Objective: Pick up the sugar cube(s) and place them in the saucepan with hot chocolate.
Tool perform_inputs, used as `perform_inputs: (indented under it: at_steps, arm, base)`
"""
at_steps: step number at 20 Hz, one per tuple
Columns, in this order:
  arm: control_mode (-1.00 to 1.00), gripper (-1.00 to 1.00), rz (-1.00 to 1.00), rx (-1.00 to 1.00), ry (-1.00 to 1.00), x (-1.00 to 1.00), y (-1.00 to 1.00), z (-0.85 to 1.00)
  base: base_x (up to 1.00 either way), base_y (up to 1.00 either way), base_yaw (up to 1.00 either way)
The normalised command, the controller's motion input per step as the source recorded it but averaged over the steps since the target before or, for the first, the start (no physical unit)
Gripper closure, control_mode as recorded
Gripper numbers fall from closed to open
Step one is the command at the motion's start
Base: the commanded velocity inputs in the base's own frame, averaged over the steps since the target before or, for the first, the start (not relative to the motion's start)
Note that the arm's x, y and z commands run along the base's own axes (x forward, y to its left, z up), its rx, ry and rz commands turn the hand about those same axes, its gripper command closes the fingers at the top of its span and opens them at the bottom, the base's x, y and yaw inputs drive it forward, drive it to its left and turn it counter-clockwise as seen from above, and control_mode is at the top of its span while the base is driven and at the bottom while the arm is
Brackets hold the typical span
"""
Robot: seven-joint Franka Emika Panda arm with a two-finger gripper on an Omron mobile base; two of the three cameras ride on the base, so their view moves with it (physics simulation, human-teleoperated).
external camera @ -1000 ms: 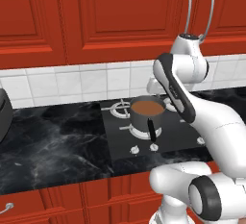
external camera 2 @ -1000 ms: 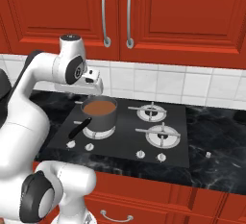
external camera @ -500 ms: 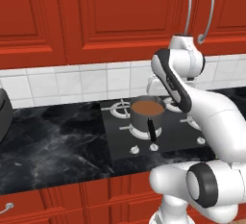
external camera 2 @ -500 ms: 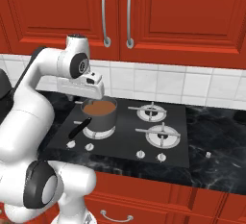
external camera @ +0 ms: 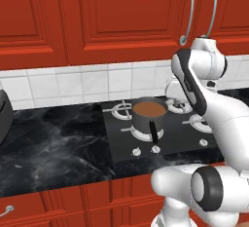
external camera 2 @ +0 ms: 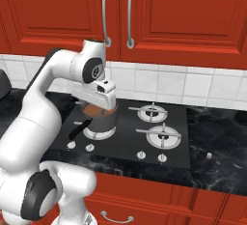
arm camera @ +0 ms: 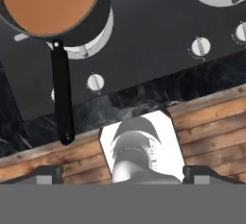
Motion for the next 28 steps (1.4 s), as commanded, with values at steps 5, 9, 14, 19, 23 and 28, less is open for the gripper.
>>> perform_inputs:
  at_steps: [5,9,14,19,23,28]
  arm:
    - [-1.0,-1.0,-0.14,0.01,-0.01,-0.14,-0.6,-0.22]
    - [-1.0,-1.0,-0.02,0.0,0.05,0.02,-0.54,-0.25]
    - [-1.0,-1.0,-0.04,0.0,0.14,0.02,-0.33,-0.2]
    - [-1.0,-1.0,-0.04,0.0,0.08,0.0,-0.4,-0.05]
    - [-1.0,-1.0,-0.01,0.0,0.05,0.0,-0.51,-0.09]
    - [-1.0,-1.0,0.0,0.0,0.06,0.0,-0.49,-0.04]
  base:
    - [0.0,0.0,0.0]
    - [0.0,0.0,0.0]
    - [0.0,0.0,0.0]
    - [0.0,0.0,0.0]
    - [0.0,0.0,0.0]
    - [0.0,0.0,0.0]
